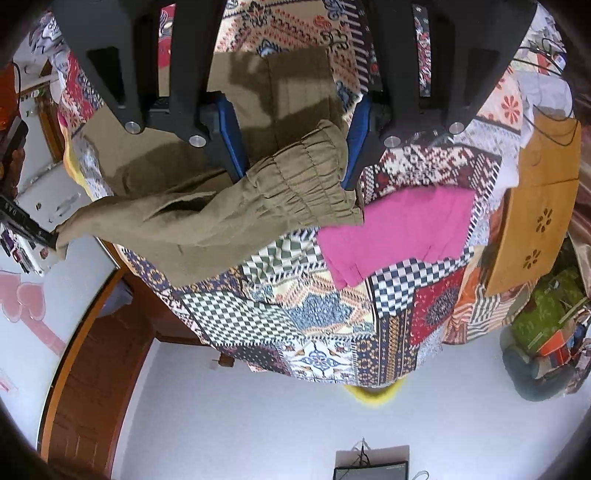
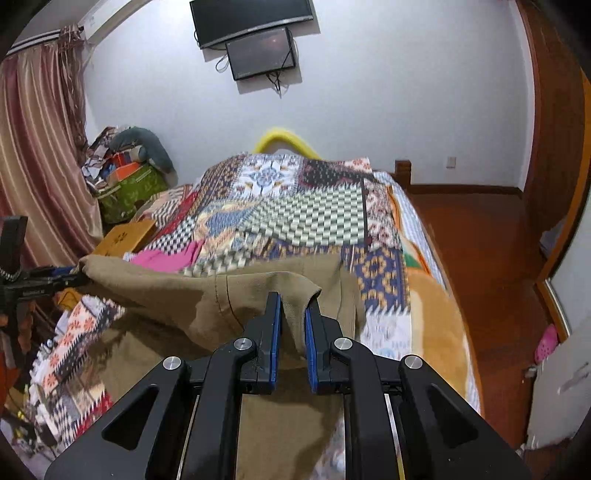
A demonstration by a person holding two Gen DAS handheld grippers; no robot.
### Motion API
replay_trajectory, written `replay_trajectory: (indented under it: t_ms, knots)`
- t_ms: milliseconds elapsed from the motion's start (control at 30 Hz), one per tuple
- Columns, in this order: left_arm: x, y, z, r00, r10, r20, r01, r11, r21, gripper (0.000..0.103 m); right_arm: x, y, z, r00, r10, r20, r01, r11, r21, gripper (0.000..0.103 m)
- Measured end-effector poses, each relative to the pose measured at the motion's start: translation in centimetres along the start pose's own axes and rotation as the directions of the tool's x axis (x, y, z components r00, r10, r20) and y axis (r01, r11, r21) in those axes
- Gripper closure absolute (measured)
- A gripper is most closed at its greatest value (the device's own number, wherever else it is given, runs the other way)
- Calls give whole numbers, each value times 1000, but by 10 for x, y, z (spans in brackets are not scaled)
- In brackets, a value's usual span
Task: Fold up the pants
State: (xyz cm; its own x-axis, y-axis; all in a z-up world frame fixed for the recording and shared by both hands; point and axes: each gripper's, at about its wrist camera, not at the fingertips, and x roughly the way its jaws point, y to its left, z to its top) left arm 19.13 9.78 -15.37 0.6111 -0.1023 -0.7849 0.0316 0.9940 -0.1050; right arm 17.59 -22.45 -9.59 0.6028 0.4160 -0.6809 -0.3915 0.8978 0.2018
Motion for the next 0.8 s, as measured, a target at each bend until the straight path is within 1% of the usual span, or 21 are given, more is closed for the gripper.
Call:
replay_trajectory:
  t_ms: [333,500,633,700,800]
  knots:
    - [10,6,-48,996,-27,-81,26,999,-20,53,2,5,-59,994,-1,-112,2,1000,11,92]
    - [19,9,-69,991,-39,-126,35,999,-37,53,2,8,-84,990,2,-144,3,999,38,92]
    - [22,8,-80,989,-36,-141,31,999,-37,53,5,9,-99,985,-1,-174,9,999,47,91]
    - [21,9,-84,989,-36,-142,30,999,-41,53,5,8,-106,981,-10,-194,20,999,46,88]
    - [18,8,-86,989,-38,-143,32,998,-46,52,3,5,-114,976,-25,-216,36,998,48,88]
